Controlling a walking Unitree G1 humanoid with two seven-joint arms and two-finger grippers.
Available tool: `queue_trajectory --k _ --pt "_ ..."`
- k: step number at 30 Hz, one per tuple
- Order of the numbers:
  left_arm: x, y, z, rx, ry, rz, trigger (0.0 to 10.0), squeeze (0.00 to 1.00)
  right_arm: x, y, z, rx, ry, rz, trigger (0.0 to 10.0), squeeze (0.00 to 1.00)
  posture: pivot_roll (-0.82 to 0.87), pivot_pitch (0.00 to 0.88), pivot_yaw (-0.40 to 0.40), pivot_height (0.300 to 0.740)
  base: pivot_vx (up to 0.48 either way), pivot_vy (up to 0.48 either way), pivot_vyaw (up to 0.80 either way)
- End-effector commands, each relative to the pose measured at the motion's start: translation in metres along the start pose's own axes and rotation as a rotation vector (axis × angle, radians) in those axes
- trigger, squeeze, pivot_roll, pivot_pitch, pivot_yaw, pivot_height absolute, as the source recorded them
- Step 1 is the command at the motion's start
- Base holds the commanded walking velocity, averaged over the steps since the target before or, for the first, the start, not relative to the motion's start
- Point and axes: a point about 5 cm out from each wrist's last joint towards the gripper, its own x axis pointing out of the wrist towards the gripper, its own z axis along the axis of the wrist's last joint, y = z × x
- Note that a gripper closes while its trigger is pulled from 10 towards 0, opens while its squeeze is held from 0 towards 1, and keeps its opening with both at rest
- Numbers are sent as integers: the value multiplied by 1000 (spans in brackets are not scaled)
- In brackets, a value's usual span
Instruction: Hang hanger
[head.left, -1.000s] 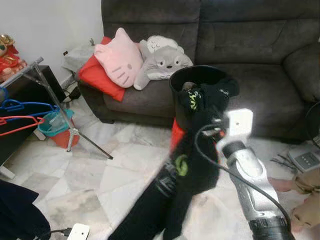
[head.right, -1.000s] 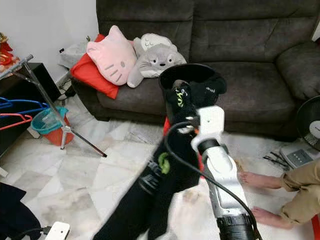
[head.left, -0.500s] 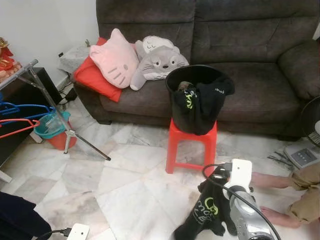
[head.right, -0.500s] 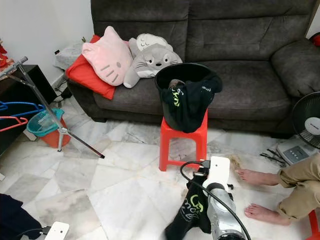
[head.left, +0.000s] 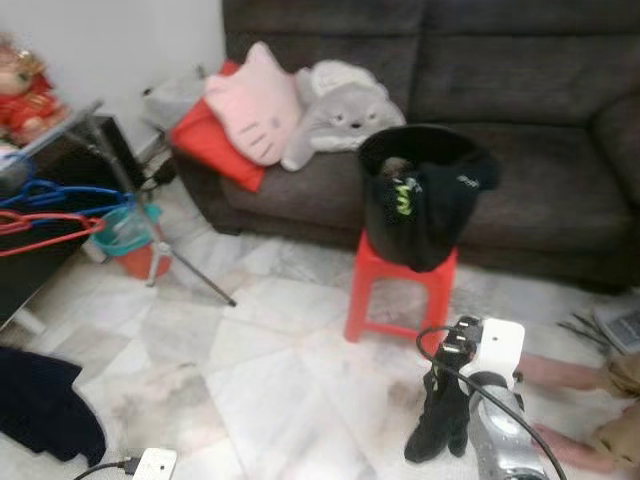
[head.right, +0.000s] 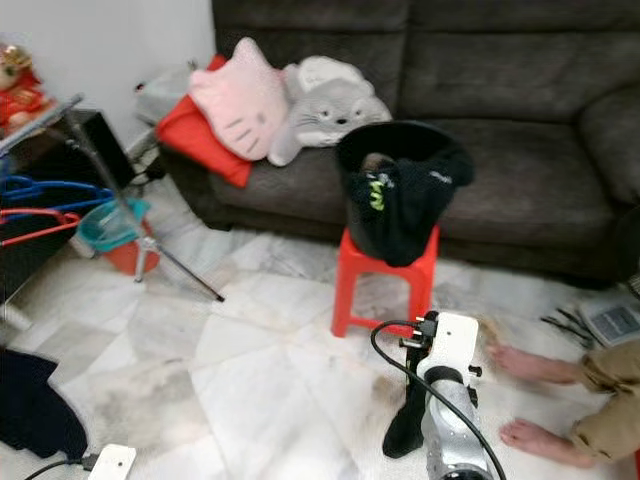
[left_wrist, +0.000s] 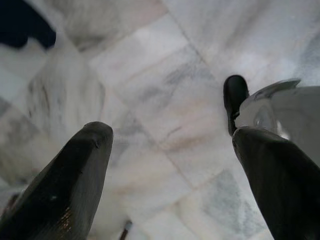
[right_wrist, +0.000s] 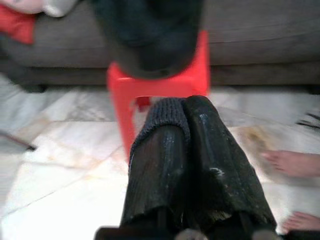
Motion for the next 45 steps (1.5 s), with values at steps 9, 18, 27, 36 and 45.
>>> queue_trajectory --k 9,18,27,36,45 --pt "-2 4 -7 -9 15 13 10000 0 2 5 5 10 -44 19 10000 0 -55 0 95 740 0 0 781" --pt "-2 4 -8 -12 17 13 10000 0 2 3 5 12 -49 18 10000 0 -59 0 96 740 0 0 781" --pt "-1 2 -5 -25 7 10 10000 0 6 0 9 -15 -53 26 10000 0 -62 0 83 740 0 0 779" --pt "0 -1 -3 -44 0 11 10000 0 8 -5 13 -37 -53 46 10000 0 -55 0 46 740 0 0 776" --pt "0 -4 -2 -79 -7 14 10000 0 12 -8 19 -44 -59 47 10000 0 -43 0 25 740 0 0 772"
